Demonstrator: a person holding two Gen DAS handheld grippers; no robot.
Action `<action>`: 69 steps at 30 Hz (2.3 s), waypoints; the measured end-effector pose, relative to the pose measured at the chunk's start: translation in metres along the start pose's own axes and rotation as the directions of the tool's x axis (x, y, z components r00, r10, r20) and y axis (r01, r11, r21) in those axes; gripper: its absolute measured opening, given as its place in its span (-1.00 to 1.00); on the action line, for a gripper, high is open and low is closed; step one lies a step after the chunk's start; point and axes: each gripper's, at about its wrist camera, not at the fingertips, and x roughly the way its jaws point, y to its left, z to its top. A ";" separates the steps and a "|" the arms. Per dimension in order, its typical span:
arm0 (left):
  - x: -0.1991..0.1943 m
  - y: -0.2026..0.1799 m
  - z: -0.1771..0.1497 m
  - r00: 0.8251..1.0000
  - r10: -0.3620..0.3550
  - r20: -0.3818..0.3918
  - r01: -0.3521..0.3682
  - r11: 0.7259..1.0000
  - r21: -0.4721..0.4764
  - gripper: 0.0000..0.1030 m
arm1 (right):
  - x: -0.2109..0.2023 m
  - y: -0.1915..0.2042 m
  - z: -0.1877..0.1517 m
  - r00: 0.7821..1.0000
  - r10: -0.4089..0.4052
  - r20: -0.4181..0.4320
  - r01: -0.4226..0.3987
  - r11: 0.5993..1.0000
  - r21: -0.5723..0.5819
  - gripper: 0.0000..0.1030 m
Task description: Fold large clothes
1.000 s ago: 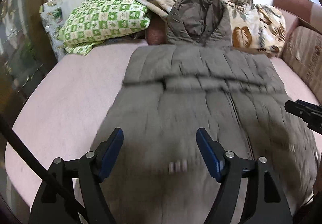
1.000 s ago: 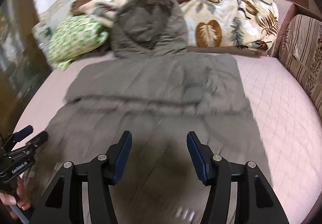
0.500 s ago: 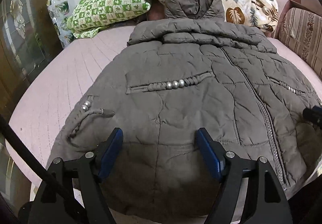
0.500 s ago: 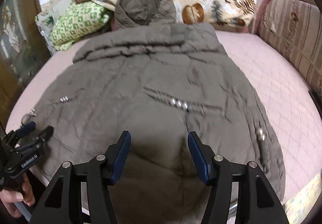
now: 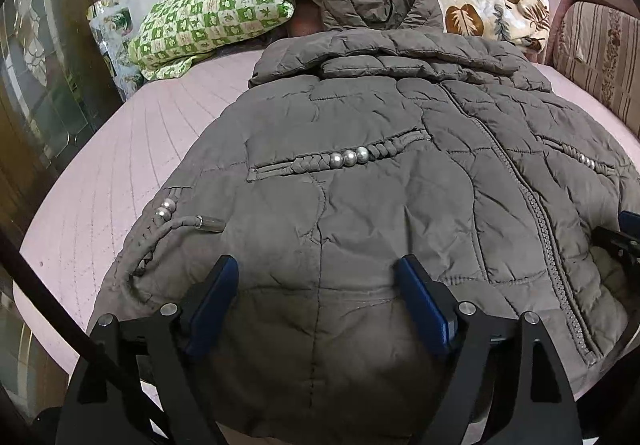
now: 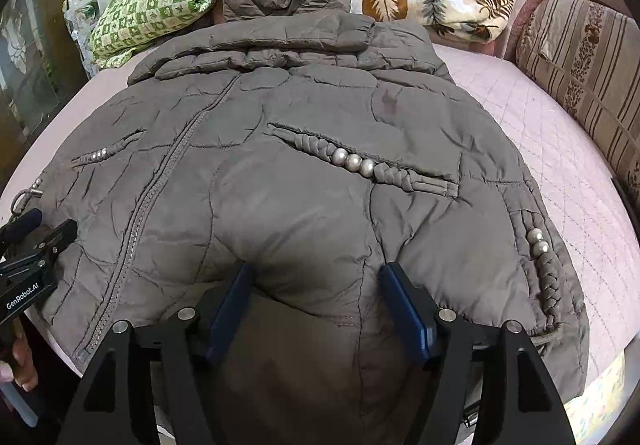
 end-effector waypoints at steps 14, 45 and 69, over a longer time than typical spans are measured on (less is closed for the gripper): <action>0.000 0.001 -0.001 1.000 0.016 -0.004 -0.016 1.000 0.009 0.63 | 0.000 0.000 -0.003 1.000 0.013 0.017 -0.012 1.000 -0.019 0.45; -0.011 0.012 -0.004 1.000 -0.008 -0.007 0.007 0.999 -0.037 0.64 | -0.019 -0.011 -0.004 0.997 0.065 0.048 -0.066 0.998 0.014 0.49; -0.001 0.177 -0.041 0.970 -0.239 -0.034 0.180 0.810 -0.559 0.62 | -0.055 -0.179 -0.074 0.980 0.164 0.114 -0.199 0.735 0.649 0.66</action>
